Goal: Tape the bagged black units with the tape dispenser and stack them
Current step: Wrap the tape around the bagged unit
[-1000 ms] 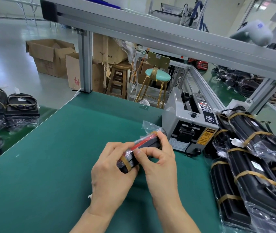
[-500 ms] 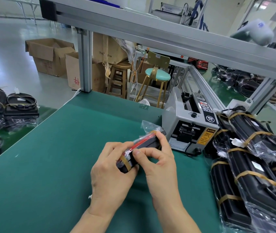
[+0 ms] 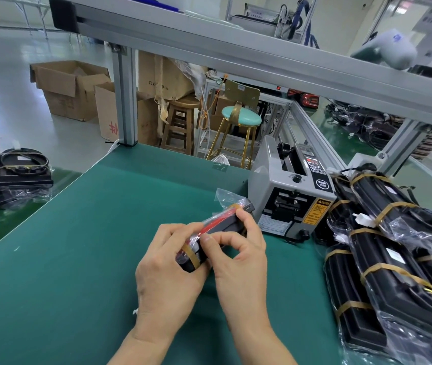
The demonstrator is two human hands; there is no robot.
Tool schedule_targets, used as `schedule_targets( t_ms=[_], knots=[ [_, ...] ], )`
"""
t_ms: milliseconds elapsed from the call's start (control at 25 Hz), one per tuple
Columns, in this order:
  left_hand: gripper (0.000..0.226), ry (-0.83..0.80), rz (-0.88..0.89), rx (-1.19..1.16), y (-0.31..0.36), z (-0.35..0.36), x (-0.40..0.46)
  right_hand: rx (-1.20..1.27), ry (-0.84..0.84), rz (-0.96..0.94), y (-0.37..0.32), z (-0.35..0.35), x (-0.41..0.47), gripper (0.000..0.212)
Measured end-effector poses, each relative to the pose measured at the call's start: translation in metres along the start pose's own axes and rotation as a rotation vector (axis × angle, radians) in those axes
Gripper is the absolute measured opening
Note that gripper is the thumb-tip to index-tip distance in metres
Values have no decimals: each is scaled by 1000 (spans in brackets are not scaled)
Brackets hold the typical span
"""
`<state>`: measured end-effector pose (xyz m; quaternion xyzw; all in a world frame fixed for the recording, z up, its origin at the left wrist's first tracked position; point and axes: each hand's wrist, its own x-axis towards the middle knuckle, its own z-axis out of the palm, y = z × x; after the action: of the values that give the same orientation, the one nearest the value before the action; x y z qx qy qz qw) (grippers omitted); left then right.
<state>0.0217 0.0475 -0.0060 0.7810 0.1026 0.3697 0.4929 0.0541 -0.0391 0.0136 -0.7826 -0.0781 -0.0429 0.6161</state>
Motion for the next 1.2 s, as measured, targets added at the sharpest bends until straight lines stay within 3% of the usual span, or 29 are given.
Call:
schedule_targets(
  t_ms=[240,360,440,760,960,1040,1120,1200],
  knots=[
    [49,-16,-9,-2,-1,0,0,67,89,11,3,9,-2,14],
    [51,-31,6,17,0,-2,-1,153,159,78,6,9,4,33],
    [54,-38,7,40,-1,-2,-1,175,170,112,6,7,9,33],
    [56,-15,12,18,-7,0,2,-106,-7,6,7,-4,7,49],
    [70,-105,53,104,-21,-15,8,-45,78,57,17,-18,26,33],
    [75,-170,39,113,-27,-32,18,-13,31,56,27,-26,31,32],
    [49,-188,116,238,-20,-40,28,89,-82,75,35,-30,33,27],
    [39,-203,247,472,-7,-29,37,172,-129,93,40,-30,35,24]
  ],
)
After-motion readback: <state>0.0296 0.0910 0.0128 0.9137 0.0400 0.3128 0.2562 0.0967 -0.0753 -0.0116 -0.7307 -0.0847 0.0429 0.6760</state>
